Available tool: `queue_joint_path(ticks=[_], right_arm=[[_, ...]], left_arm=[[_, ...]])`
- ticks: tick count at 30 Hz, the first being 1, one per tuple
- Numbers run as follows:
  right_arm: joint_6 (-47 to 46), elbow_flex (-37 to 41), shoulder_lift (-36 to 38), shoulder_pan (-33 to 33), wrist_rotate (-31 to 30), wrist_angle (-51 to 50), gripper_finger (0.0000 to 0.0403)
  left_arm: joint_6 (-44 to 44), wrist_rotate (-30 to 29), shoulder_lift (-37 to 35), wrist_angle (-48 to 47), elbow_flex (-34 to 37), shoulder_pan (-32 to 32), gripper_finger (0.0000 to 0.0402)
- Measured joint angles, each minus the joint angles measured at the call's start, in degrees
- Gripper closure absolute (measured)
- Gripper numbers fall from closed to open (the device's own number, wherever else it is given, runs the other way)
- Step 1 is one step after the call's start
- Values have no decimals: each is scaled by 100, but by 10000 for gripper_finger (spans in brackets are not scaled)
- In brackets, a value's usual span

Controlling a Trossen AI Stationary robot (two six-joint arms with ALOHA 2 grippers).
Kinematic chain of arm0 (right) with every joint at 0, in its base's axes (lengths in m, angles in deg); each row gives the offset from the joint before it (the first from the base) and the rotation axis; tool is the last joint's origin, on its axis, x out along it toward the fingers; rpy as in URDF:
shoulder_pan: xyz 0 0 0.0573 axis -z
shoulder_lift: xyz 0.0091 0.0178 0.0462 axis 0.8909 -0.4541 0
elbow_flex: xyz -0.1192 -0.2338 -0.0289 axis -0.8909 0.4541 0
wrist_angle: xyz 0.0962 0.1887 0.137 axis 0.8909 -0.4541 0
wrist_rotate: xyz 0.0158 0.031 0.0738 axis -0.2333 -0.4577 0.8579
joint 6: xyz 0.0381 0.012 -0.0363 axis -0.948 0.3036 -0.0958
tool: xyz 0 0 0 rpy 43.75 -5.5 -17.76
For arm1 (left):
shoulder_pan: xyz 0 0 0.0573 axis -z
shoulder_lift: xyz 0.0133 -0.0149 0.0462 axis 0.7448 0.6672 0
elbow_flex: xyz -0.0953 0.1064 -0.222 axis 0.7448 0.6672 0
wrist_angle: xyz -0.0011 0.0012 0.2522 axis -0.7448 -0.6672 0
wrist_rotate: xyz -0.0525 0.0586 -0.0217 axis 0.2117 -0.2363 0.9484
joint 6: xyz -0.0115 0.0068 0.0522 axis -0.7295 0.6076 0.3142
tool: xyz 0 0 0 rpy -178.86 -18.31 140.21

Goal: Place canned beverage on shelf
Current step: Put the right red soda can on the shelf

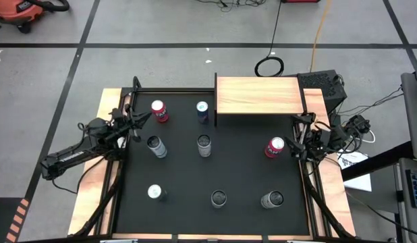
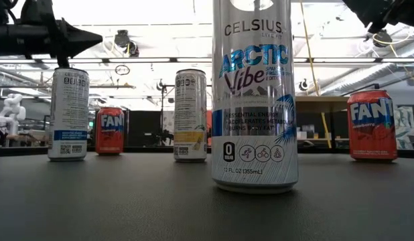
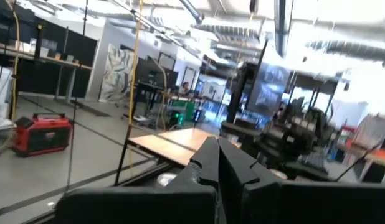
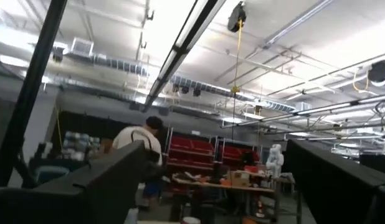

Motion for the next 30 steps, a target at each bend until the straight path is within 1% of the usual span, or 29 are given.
queue_joint_path(ticks=[5, 11, 16, 21, 26, 30], right_arm=[[-203, 0, 0, -1, -14, -205, 14], [-198, 0, 0, -1, -15, -357, 14], [-222, 0, -2, -1, -16, -357, 14], [-374, 0, -1, 0, -16, -447, 14], [-373, 1, -1, -1, -16, -591, 14], [-373, 0, -1, 0, -16, -809, 14]], left_arm=[[-71, -82, 0, 219, -28, 0, 401], [216, -689, 0, 319, -28, 0, 401], [218, -992, 0, 284, -28, 0, 401], [205, -1025, 0, 280, -28, 0, 401], [-94, -1002, 0, 278, -28, 0, 401], [-128, -1001, 0, 278, -28, 0, 401]])
